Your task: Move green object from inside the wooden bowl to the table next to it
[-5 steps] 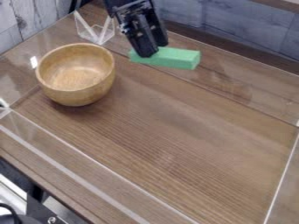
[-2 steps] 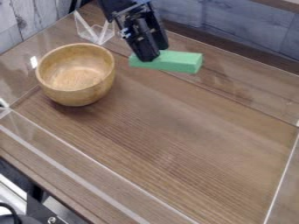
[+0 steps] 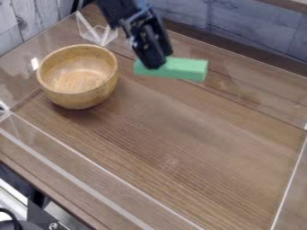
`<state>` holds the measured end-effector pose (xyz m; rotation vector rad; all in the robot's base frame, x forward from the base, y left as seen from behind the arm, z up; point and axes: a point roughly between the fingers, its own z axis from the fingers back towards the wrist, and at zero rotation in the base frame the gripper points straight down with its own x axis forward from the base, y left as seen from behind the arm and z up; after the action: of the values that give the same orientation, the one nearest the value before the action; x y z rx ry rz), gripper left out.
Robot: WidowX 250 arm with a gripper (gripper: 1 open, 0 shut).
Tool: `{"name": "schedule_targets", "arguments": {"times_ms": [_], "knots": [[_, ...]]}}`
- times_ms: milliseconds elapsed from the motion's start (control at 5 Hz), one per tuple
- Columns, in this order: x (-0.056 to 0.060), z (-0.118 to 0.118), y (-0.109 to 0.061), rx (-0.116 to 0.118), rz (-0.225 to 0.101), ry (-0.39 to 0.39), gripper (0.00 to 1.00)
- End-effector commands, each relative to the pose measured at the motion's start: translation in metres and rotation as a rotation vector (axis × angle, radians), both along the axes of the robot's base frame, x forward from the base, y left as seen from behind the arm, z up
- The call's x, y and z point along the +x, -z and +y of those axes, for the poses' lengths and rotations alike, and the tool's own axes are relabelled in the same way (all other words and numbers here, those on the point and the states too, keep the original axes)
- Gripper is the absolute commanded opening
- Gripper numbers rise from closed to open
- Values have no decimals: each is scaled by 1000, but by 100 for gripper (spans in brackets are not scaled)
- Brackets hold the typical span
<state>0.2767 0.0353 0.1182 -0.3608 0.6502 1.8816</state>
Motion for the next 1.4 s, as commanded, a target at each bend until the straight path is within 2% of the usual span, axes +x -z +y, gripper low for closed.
{"name": "schedule_targets", "arguments": {"times_ms": [0, 200, 400, 600, 1000, 1200], "knots": [[-6, 10, 5, 49, -38, -113, 0], [-1, 22, 14, 63, -36, -237, 0], [7, 30, 12, 68, -33, -256, 0], [9, 29, 9, 63, -21, -269, 0], [9, 28, -5, 60, 7, -382, 0], [15, 17, -4, 67, 14, -351, 0]]}}
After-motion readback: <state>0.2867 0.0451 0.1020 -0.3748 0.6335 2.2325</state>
